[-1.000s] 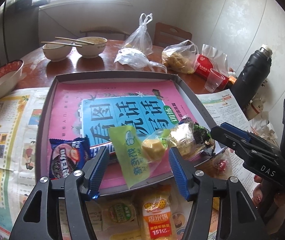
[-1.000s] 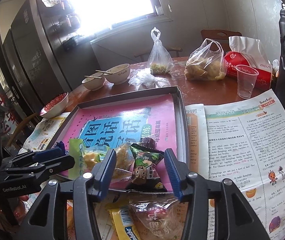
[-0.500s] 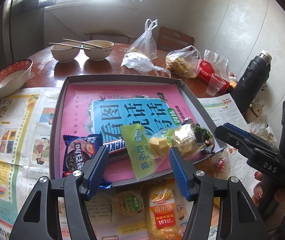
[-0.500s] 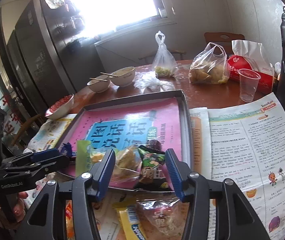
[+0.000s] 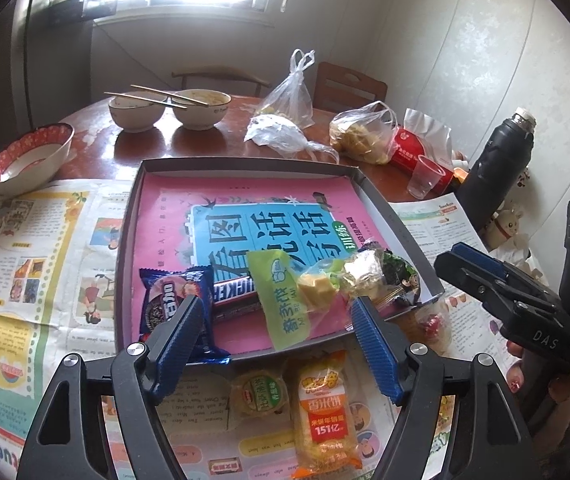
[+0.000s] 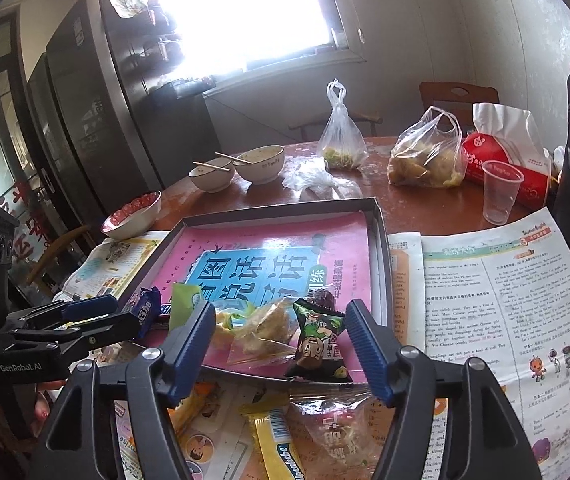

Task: Organize snacks
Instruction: 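Withdraw both open tools from the tray toward the loose snacks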

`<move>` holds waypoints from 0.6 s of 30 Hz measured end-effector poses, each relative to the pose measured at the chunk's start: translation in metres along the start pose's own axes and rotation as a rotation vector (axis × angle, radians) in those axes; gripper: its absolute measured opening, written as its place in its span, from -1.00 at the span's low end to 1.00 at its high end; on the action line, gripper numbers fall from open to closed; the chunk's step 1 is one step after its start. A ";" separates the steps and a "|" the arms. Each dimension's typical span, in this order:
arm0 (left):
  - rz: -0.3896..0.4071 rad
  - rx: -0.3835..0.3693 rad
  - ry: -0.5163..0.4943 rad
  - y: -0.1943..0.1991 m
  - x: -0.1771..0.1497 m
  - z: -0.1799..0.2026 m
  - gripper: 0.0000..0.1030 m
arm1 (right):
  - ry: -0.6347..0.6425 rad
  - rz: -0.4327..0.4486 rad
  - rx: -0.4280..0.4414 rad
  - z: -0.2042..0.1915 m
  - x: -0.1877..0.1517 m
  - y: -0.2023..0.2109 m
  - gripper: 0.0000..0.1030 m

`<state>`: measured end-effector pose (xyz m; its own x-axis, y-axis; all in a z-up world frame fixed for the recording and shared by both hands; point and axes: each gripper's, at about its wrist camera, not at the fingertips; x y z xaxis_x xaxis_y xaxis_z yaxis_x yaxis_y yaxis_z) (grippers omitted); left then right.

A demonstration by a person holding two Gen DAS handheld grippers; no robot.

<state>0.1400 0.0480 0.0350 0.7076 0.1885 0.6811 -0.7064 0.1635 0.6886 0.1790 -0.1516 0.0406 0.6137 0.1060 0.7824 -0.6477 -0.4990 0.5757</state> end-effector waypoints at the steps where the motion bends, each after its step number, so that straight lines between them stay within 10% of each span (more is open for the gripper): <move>1: 0.000 0.002 0.002 0.001 0.000 -0.001 0.50 | 0.000 0.001 -0.002 0.000 0.000 0.001 0.31; 18: 0.011 0.014 0.007 0.021 -0.009 -0.013 0.50 | 0.010 0.016 -0.037 -0.007 -0.001 0.019 0.38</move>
<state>0.1186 0.0622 0.0397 0.6993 0.1971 0.6871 -0.7140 0.1477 0.6844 0.1630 -0.1553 0.0527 0.5986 0.1065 0.7939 -0.6741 -0.4686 0.5710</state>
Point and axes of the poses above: each gripper's, at about its wrist camera, not at the fingertips, and y roughly against the way its jaws point, z to its right, x to its top, and after that the axes turned 1 degree about z, right-handed
